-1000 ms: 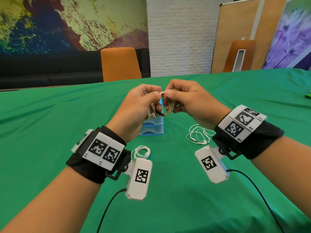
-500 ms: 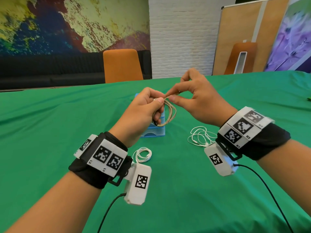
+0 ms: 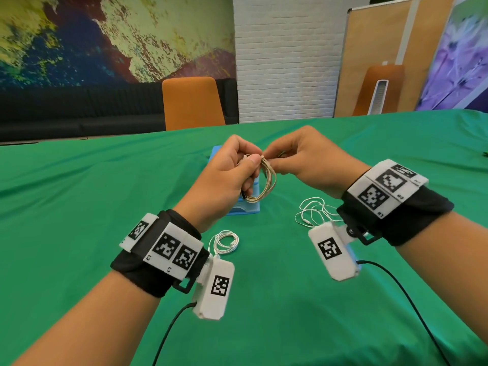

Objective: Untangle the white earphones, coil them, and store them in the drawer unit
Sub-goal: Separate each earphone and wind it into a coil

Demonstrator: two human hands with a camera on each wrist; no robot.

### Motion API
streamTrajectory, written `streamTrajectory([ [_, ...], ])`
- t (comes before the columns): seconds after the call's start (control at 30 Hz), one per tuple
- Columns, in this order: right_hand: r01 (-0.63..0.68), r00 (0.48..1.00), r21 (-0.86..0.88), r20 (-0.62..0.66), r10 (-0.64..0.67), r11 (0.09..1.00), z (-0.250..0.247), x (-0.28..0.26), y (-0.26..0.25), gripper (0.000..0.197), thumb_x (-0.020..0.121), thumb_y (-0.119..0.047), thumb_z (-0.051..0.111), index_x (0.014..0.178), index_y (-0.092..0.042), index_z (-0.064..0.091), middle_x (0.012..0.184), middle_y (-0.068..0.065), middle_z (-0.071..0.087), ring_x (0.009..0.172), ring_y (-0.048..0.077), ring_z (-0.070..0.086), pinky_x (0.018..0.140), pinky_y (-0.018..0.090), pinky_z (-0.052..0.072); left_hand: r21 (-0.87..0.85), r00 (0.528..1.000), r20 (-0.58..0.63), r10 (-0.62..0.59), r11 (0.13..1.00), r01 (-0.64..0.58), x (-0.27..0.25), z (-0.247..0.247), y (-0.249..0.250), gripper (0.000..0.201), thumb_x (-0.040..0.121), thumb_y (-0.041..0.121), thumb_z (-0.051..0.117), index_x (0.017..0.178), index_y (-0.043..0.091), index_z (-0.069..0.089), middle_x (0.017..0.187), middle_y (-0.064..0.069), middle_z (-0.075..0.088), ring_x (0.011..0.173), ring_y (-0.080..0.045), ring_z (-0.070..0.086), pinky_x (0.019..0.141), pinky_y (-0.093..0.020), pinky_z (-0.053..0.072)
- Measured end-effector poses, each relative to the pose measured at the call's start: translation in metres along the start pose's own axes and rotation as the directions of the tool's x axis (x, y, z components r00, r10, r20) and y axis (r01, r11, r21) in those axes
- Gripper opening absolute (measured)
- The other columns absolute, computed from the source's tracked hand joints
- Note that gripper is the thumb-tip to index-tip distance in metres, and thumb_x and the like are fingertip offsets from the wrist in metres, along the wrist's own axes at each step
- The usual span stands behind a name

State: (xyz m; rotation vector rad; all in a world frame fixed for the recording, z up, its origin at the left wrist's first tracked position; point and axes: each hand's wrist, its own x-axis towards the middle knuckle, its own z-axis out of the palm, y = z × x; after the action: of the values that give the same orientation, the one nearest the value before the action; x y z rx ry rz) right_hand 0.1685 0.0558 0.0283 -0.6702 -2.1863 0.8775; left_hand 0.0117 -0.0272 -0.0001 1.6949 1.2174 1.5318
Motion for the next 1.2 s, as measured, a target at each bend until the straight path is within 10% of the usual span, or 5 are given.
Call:
streamTrajectory([
  [0.23, -0.168, 0.986, 0.459, 0.063, 0.156, 0.873, 0.001, -0.01, -0.002, 0.026, 0.085, 0.009, 0.063, 0.108, -0.003, 0.067, 0.098, 0.019, 0.066, 0.084, 0.021, 0.061, 0.077, 0.028, 0.051, 0.168, 0.995, -0.043, 0.094, 0.982, -0.085, 0.002, -0.002, -0.008, 0.006, 0.104, 0.012, 0.048, 0.1, 0.01, 0.052, 0.067, 0.017, 0.057, 0.059, -0.003, 0.049, 0.066, -0.029, 0.041],
  [0.53, -0.293, 0.956, 0.551, 0.15, 0.253, 0.781, 0.003, -0.008, 0.0, 0.026, 0.089, 0.0, 0.057, 0.108, -0.018, 0.058, 0.078, 0.0, 0.065, 0.073, 0.012, 0.054, 0.068, 0.03, 0.039, 0.068, 0.998, 0.005, 0.059, 0.996, -0.06, 0.002, -0.003, -0.004, 0.01, 0.102, 0.008, 0.054, 0.11, 0.003, 0.052, 0.075, -0.005, 0.057, 0.062, -0.014, 0.051, 0.063, -0.029, 0.047],
  [0.97, -0.155, 0.986, 0.105, 0.086, 0.146, 0.982, -0.006, -0.009, 0.005, 0.04, 0.078, 0.007, 0.072, 0.111, -0.01, 0.057, 0.087, 0.027, 0.072, 0.071, 0.021, 0.059, 0.057, 0.028, 0.04, 0.186, 0.986, 0.161, 0.036, 0.98, -0.067, -0.001, -0.012, -0.016, 0.046, 0.087, -0.004, 0.07, 0.122, 0.023, 0.059, 0.087, -0.003, 0.053, 0.076, -0.018, 0.057, 0.078, -0.037, 0.052],
  [1.2, -0.056, 0.989, -0.134, 0.131, 0.074, 0.989, -0.001, -0.007, 0.019, 0.045, 0.075, 0.0, 0.071, 0.111, -0.022, 0.054, 0.077, 0.006, 0.073, 0.062, 0.02, 0.057, 0.058, 0.037, 0.047, 0.448, 0.988, 0.062, 0.139, 0.881, -0.152, 0.003, -0.008, -0.025, 0.037, 0.083, 0.0, 0.068, 0.112, 0.023, 0.065, 0.08, 0.003, 0.065, 0.072, -0.015, 0.06, 0.072, -0.03, 0.051],
])
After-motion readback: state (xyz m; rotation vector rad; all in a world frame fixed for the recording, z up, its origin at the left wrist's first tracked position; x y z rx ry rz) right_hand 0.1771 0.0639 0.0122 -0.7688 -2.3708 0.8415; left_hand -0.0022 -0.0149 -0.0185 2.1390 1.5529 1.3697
